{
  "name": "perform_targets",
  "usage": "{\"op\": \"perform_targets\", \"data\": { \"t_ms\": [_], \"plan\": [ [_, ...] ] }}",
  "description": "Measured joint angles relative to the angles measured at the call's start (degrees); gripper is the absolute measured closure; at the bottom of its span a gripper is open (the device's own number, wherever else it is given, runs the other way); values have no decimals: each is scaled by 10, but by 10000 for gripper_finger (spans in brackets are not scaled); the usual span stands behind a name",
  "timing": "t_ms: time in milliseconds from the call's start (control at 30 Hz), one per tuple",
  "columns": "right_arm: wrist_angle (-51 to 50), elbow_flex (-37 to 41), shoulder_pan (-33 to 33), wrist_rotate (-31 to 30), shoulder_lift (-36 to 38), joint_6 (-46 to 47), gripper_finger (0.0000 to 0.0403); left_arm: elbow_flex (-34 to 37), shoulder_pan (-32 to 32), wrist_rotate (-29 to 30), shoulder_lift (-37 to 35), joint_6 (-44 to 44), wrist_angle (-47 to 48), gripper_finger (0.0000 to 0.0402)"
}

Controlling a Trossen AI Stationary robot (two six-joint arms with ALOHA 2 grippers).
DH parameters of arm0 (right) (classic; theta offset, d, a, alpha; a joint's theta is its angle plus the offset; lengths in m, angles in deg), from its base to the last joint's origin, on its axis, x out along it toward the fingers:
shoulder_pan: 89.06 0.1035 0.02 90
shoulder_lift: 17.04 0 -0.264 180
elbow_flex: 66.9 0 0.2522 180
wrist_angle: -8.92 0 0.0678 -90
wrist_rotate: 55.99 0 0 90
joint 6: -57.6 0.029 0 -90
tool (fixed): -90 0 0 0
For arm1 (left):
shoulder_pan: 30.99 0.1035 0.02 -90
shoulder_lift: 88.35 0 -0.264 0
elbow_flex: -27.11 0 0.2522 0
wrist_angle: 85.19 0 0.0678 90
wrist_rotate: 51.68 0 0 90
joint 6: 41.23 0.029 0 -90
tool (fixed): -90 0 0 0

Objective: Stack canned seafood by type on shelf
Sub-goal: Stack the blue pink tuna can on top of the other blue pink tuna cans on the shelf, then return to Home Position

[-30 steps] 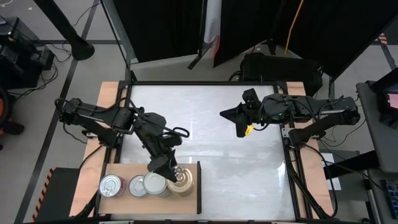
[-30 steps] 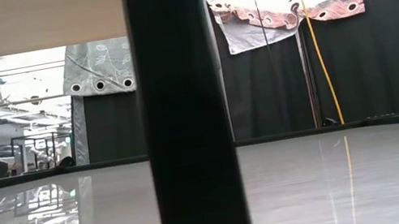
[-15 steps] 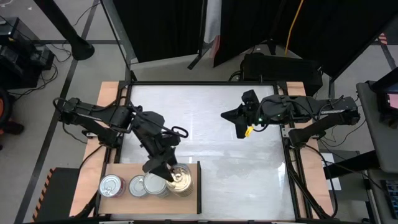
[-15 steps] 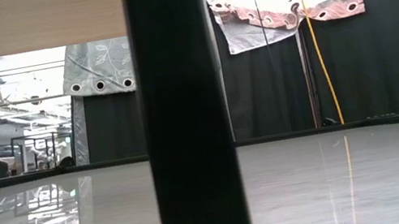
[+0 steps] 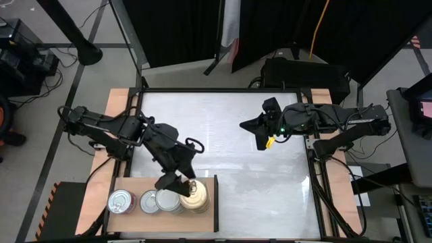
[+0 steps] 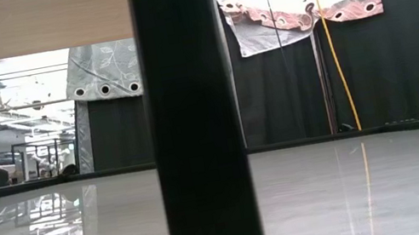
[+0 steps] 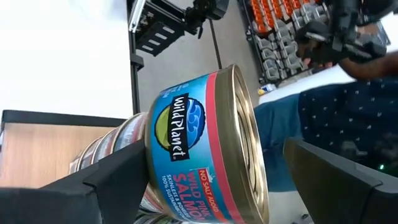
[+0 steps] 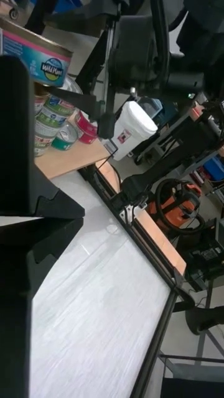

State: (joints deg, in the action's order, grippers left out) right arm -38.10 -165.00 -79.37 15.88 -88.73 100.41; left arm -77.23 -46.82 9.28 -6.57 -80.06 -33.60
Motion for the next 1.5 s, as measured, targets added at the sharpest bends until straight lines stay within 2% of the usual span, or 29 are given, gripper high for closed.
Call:
{"op": "perform_targets", "data": {
  "t_ms": [600, 700, 800, 867, 967, 1100, 1167, 1267, 1367, 1433, 1500],
  "plan": [
    [-1, 0, 0, 0, 0, -4, 403, -9, -1, 16, 0, 56, 1, 42],
    [-4, 0, 0, 1, 0, -8, 403, -34, 4, 26, 0, 97, 27, 44],
    [1, 0, 1, 6, 0, -28, 403, -93, 19, 50, 0, 135, 87, 58],
    [20, 0, 2, 24, 0, -63, 403, -145, 28, 89, -1, 175, 144, 80],
    [65, 0, 1, 64, 0, -142, 403, -224, 38, 188, -1, 256, 212, 133],
    [127, 0, -5, 81, 0, -245, 403, -309, 52, 336, -1, 364, 236, 234],
    [155, 0, -12, 80, 0, -279, 403, -342, 57, 391, -1, 424, 244, 290],
    [178, 0, -20, 79, 0, -319, 403, -374, 65, 449, -7, 453, 250, 369],
    [178, 0, -22, 79, 0, -361, 403, -366, 97, 451, -32, 438, 299, 392],
    [163, 0, -21, 79, 0, -389, 403, -330, 122, 409, -55, 439, 319, 395],
    [131, 0, -21, 80, 0, -394, 403, -271, 138, 355, -86, 451, 300, 398]
  ]
}}
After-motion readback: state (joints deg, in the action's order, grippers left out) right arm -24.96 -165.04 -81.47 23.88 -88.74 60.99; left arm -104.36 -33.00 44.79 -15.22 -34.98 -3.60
